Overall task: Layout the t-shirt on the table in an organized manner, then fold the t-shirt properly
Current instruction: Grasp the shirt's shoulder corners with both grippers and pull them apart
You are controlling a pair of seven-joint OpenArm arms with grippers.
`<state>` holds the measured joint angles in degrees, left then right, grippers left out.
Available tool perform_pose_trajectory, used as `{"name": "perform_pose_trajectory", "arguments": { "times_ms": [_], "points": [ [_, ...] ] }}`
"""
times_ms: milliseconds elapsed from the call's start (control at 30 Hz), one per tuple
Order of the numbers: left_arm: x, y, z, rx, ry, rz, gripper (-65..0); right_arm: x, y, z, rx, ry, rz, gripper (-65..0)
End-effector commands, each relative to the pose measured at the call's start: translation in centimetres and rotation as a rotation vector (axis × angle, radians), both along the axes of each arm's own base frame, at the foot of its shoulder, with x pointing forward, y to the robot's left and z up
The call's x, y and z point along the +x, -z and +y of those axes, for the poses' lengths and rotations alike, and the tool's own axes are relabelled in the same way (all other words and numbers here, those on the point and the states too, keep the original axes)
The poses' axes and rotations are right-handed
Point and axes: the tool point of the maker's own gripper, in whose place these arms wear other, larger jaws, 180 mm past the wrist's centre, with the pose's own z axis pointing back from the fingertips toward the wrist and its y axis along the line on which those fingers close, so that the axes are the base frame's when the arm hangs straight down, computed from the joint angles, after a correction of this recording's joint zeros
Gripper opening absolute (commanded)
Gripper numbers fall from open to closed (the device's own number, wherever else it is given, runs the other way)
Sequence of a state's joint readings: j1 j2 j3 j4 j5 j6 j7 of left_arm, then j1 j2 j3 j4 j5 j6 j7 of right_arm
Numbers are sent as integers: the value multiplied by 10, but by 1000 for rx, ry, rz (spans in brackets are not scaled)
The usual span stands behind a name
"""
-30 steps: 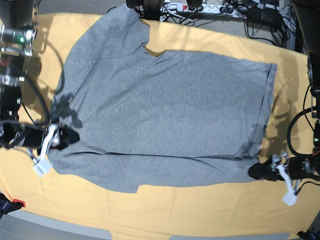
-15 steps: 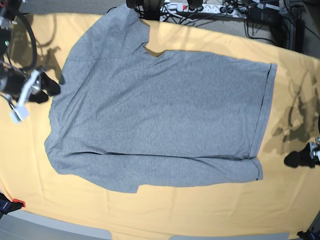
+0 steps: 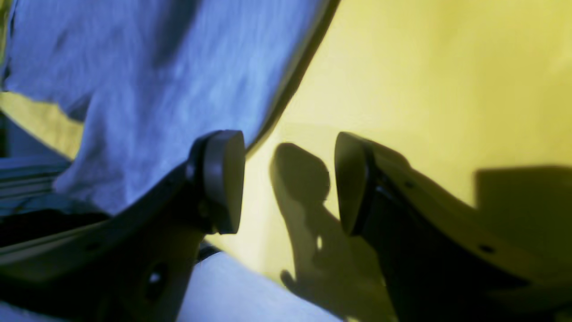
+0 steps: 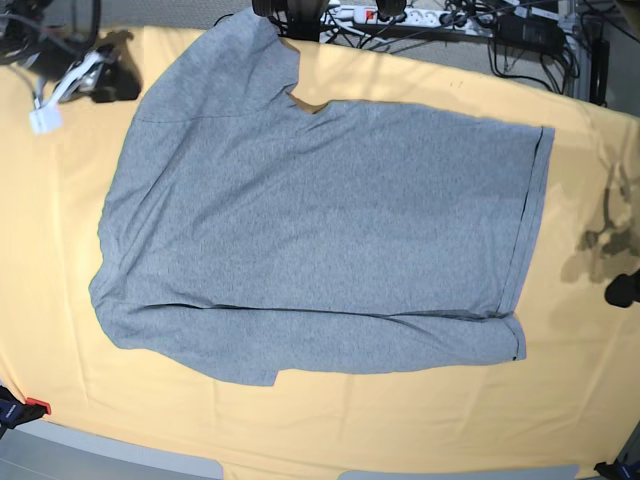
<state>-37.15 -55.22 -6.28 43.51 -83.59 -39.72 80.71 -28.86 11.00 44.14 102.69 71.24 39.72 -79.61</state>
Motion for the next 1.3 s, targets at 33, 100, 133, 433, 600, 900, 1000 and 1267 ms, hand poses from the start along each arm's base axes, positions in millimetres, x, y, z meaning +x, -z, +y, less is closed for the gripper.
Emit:
{"name": "perform_pose_trajectory", "arguments": {
  "times_ms": [33,100,133,433,600,900,1000,1267],
  "points": [
    [3,-25,11,0,-23,-74,-218,5,-6,6,23,16,-42,-321],
    [1,-22,11,1,-25,-66,-218,7,-5,13,52,42,-59,-321],
    [0,-21,11,0,-25,-62,-218,9,-6,15,66,60,-76,-321],
    [-14,4,11,0,-24,7,-218,25,8,22,47,153,-102,-320],
    [-15,6,11,1,-25,12,-218,39,21,24,105,181,-95,-320],
    [-15,6,11,1,-25,12,-218,43,24,17,102,151,-67,-563],
    [-15,6,11,1,-25,12,-218,41,24,7,66,124,-47,-650],
    [-15,6,11,1,-25,12,-218,26,22,-25,-51,39,42,-650]
  ]
}}
